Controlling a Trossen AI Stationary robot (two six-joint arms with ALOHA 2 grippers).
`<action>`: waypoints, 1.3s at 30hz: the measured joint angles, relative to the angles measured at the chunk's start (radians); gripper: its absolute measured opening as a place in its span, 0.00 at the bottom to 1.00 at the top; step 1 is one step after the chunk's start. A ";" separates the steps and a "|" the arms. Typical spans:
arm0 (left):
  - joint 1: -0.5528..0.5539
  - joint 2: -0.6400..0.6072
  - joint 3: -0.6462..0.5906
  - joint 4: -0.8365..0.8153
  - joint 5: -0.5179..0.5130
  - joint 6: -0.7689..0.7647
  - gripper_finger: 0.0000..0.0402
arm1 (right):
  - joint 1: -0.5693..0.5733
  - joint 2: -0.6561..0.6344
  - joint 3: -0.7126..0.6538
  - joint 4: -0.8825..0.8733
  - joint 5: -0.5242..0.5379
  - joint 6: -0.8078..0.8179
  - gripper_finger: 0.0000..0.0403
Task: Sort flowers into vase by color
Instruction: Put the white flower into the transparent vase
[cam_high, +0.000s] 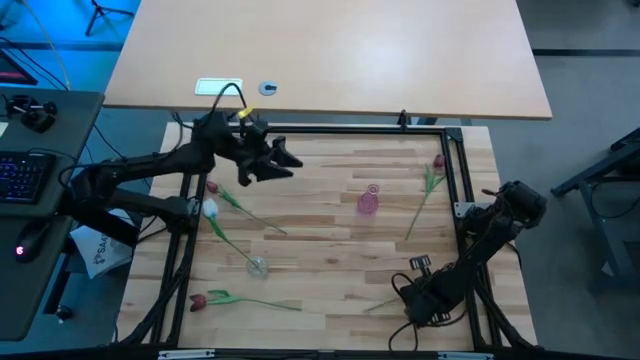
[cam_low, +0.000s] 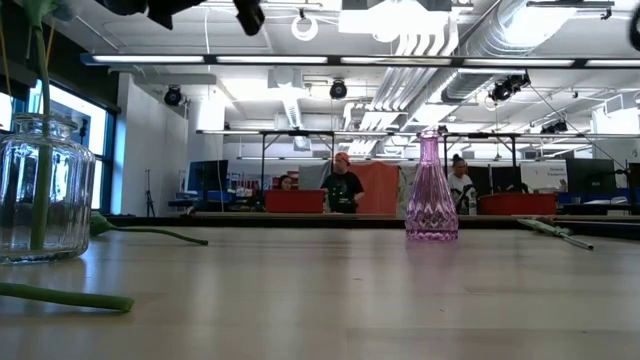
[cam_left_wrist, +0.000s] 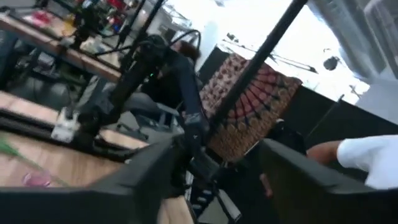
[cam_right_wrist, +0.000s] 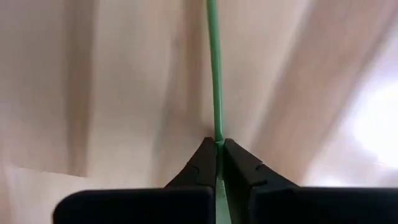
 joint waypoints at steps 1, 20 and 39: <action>0.027 -0.016 0.000 -0.020 0.019 0.000 0.44 | -0.010 -0.013 0.009 -0.025 0.011 -0.015 0.00; 0.194 -0.203 0.000 -0.159 0.031 0.222 0.00 | -0.631 -0.250 0.401 -0.011 0.484 -0.726 0.00; 0.098 -0.110 0.092 -0.001 -0.207 0.566 0.00 | -1.044 -0.233 0.514 0.841 -0.230 -0.605 0.00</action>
